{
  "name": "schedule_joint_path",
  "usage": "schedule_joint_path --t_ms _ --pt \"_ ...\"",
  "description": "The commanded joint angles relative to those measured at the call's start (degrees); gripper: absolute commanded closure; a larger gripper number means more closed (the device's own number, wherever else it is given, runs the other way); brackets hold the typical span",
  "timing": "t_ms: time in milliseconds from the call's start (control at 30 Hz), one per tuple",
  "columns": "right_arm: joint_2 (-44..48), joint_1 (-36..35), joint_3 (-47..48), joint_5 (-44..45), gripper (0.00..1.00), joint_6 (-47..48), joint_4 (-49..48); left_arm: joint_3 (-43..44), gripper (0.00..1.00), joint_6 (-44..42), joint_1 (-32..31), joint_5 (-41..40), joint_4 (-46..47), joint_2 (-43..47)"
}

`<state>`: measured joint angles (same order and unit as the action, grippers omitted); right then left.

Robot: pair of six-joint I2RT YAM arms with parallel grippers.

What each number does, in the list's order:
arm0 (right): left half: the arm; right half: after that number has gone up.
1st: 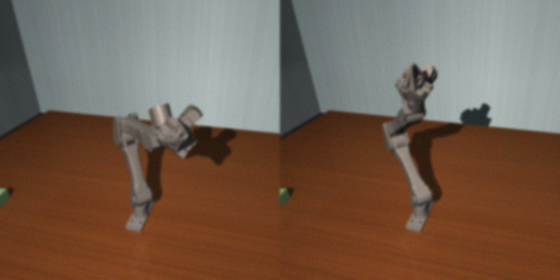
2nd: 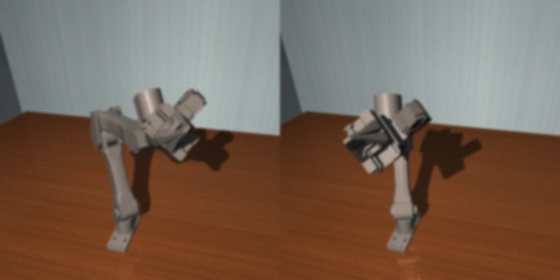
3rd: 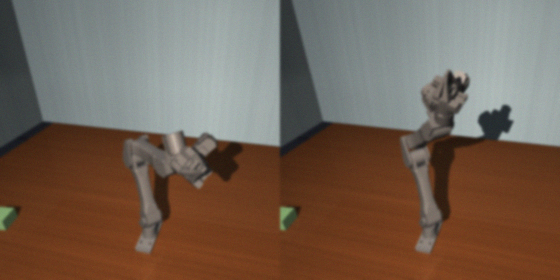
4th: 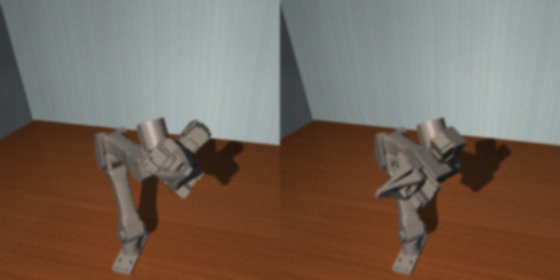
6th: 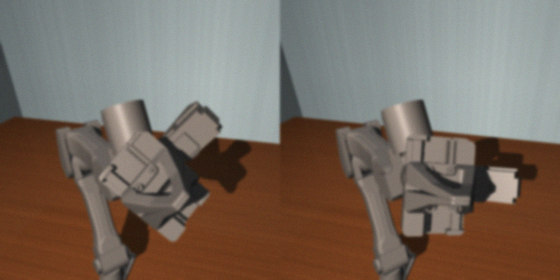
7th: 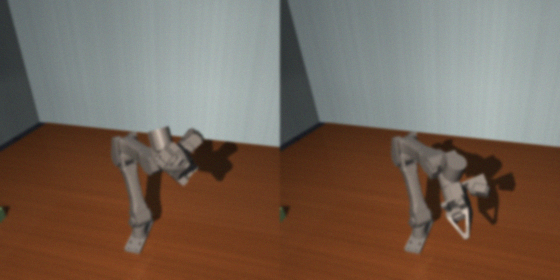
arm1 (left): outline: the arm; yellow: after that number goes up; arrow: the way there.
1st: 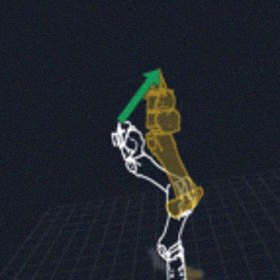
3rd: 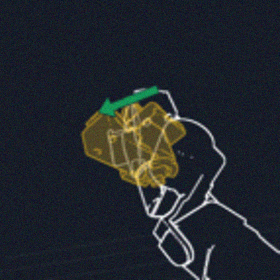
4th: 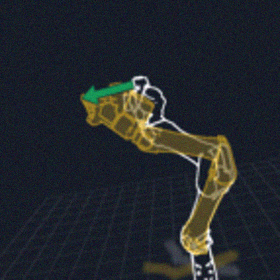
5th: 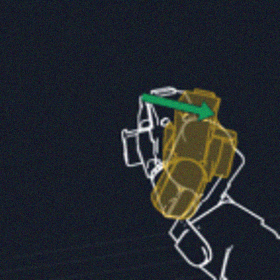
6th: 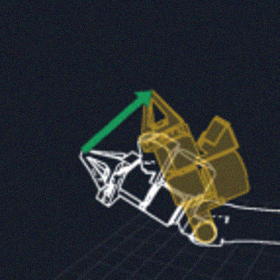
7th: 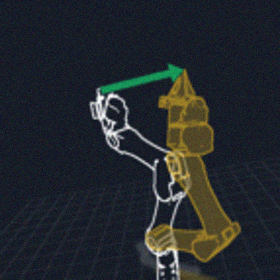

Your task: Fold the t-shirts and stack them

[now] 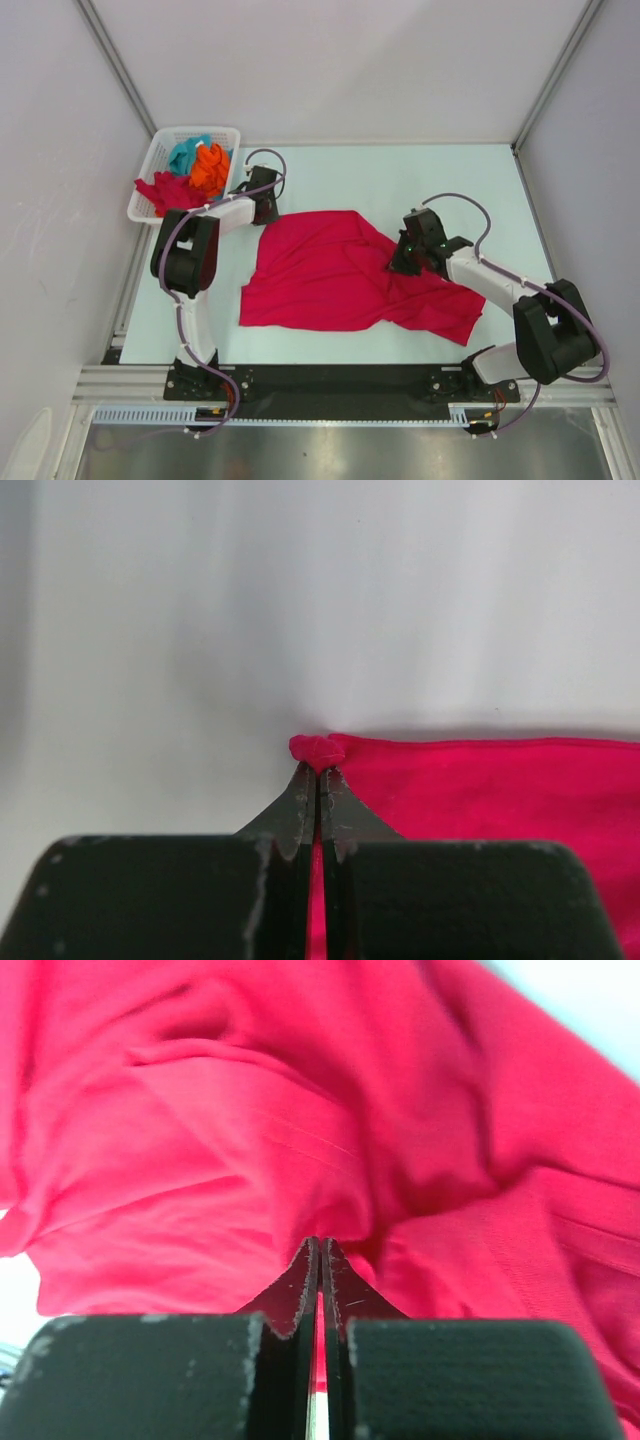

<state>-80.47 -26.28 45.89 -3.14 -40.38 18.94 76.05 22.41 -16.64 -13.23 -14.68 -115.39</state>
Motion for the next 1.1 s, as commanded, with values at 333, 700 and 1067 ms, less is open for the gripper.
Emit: schedule_joint_path --t_ms 333,700,1067 --pt "-5.39 -12.03 25.2 5.16 1.0 15.95 1.18 3.4 1.0 -3.25 0.38 1.9 -4.92 11.32" --pt "-5.5 -23.1 12.65 3.75 0.85 9.1 5.4 2.44 1.0 -4.22 0.56 1.98 -7.65 12.04" --pt "0.75 -22.16 12.56 3.05 0.24 8.47 9.37 0.59 1.0 -4.22 0.38 1.63 -6.94 11.6"
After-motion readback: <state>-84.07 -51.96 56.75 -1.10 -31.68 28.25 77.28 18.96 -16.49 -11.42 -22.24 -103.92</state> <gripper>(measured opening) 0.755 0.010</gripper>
